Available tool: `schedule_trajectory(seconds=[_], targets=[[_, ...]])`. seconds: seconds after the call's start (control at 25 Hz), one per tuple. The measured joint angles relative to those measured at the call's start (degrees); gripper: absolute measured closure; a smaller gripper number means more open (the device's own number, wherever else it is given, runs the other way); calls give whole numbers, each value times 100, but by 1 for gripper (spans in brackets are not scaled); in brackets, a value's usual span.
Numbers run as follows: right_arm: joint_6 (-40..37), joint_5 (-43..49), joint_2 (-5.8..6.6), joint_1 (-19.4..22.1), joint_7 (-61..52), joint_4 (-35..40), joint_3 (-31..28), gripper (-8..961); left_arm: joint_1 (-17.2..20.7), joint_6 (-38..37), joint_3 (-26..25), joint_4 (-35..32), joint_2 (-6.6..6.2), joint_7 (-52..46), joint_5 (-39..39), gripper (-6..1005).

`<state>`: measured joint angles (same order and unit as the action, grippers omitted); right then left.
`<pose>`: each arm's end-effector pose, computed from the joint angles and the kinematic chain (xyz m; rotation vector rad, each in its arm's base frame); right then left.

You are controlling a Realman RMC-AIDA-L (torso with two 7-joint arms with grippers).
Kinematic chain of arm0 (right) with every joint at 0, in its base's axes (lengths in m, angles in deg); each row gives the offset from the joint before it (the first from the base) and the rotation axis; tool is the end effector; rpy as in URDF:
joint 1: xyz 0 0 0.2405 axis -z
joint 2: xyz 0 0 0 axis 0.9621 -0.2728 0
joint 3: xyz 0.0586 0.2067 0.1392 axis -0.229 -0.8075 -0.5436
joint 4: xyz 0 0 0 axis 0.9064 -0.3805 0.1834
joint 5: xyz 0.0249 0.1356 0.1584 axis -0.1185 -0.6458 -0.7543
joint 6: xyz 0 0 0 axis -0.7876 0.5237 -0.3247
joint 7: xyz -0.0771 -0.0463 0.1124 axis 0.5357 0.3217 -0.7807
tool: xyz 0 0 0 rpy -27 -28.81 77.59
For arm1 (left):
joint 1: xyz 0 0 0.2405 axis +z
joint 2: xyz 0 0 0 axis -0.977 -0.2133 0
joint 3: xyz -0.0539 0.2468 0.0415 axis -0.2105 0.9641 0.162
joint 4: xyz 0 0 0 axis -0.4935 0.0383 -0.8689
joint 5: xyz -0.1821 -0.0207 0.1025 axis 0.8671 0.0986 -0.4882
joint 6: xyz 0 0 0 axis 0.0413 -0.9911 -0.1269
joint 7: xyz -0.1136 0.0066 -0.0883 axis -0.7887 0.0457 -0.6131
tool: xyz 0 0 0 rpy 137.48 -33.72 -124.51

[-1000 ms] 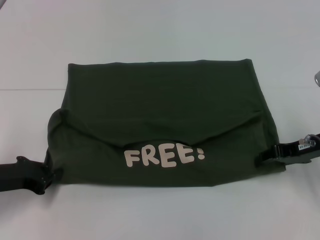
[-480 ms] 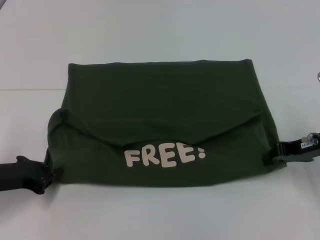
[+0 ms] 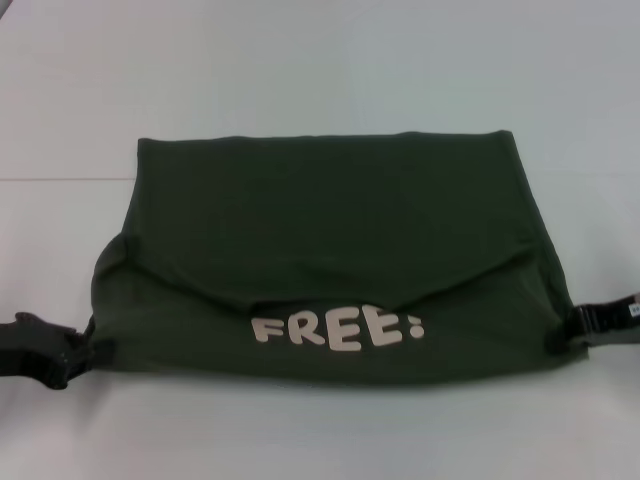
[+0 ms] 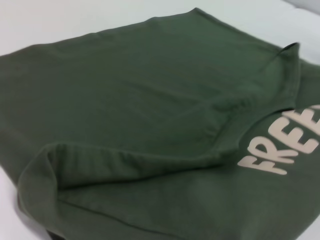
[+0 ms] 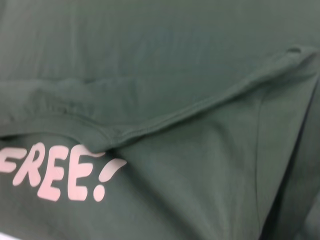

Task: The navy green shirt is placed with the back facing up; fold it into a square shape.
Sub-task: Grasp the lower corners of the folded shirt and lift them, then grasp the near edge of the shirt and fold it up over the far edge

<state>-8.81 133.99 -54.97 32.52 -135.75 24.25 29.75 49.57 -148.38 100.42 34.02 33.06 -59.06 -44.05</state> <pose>0.2872 0.3875 0.0437 -2.2002 1.7136 -0.0289 -0.3262 0.3431 0.0587 -2.5394 -0.8924 -0.1604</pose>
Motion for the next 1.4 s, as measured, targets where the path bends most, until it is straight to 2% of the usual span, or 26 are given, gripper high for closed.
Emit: schedule_trajectory(seconds=[0.2,0.48,0.72,1.04,1.4], targets=[[-577,15,71,100,353,-32,8,923,-146,-996,-10,-151,-192,-501,-455,957],[-1251,55,67,347,759,-29,45,923,-266,-2000,9,-286,-172,-704,-1129,957],[-1723,70,88,461,985,-6,109,923,-266,-2902,23,-325,-278,-808,-1228,957],[-2238,79,18,486,1309,-55,389,923,-390,-3479,190,-280,-258,-909,-1706,957],[-2454,78,-40,521,1381,-62,797,923,-427,-3640,200,-245,-301,-955,-1954,957]])
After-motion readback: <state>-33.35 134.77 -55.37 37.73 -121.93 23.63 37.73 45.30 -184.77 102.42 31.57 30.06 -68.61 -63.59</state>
